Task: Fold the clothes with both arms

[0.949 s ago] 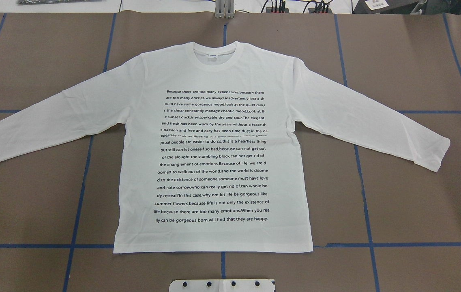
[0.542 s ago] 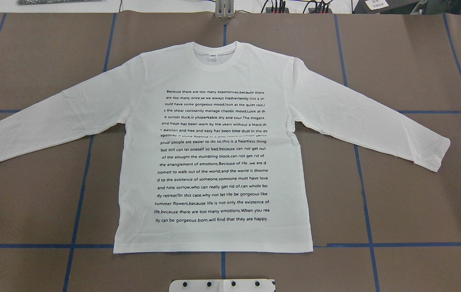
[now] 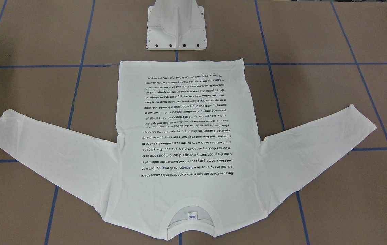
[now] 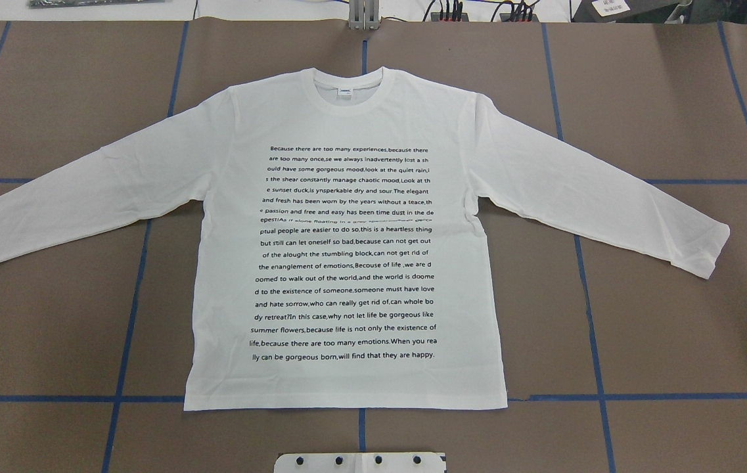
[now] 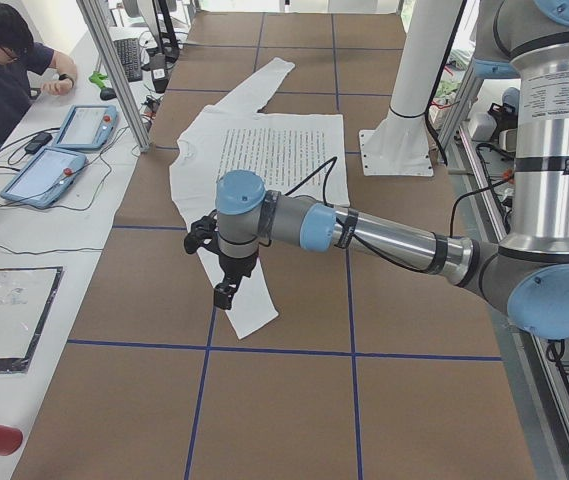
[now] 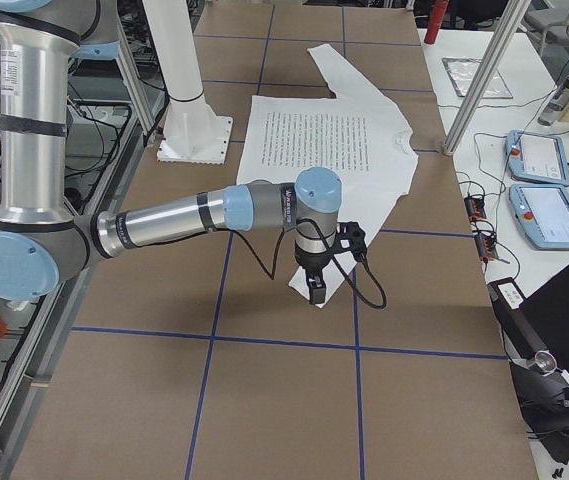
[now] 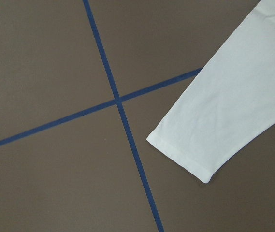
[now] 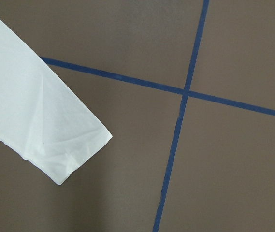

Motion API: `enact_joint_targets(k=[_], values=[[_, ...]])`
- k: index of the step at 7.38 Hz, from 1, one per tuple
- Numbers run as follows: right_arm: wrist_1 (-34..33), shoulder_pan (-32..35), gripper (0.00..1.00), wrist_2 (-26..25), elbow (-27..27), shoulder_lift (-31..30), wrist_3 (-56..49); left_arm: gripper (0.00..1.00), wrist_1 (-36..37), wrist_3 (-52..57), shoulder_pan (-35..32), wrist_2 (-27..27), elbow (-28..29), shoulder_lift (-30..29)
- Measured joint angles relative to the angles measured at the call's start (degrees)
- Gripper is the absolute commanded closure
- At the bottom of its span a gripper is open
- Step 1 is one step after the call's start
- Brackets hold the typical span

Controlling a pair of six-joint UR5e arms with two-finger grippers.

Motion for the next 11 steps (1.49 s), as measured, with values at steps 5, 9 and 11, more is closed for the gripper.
enact_joint_targets(k=[5, 9, 11], values=[[27.8, -10.0, 0.0, 2.3, -14.3, 1.3, 16.5, 0.0, -10.8, 0.0, 0.0, -2.6, 7.4, -2.0], [55.1, -26.7, 0.04, -9.4, -15.2, -5.6, 55.1, 0.0, -10.9, -0.1, 0.0, -3.0, 6.9, -2.1], [57.6, -31.0, 0.16, -13.5, -15.3, -6.4, 60.7, 0.0, -10.9, 0.0, 0.0, -3.0, 6.9, -2.0]])
